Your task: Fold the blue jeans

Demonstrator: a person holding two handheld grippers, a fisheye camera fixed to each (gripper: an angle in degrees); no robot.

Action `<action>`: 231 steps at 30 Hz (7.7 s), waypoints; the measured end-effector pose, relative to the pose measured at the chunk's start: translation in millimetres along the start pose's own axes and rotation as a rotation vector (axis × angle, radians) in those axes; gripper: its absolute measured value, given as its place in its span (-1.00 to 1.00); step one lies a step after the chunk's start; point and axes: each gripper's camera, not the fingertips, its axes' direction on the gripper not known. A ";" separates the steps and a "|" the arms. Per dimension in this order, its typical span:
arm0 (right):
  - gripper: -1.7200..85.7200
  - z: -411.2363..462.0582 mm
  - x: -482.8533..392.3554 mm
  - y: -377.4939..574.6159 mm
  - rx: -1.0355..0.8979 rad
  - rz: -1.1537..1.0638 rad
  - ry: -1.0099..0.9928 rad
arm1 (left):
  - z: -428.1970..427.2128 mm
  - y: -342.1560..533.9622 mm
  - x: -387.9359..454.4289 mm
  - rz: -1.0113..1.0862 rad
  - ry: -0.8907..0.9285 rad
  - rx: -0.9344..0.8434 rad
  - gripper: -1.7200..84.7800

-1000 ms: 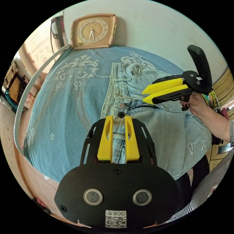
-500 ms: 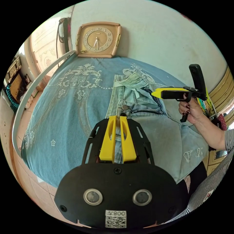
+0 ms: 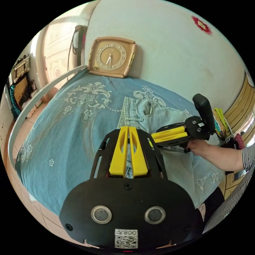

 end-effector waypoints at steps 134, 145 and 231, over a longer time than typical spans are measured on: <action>-0.91 -13.5 205.8 519.0 -0.096 0.380 0.212 | 355.6 -439.4 582.5 0.631 -0.049 -0.377 -0.90; -0.91 -116.3 4.0 531.7 0.016 0.304 0.271 | 134.1 -352.0 540.2 0.617 -0.011 -0.264 -0.91; -0.91 30.1 -351.7 387.9 -0.333 0.350 0.024 | -235.7 94.1 -154.1 -0.631 0.313 -0.179 -0.88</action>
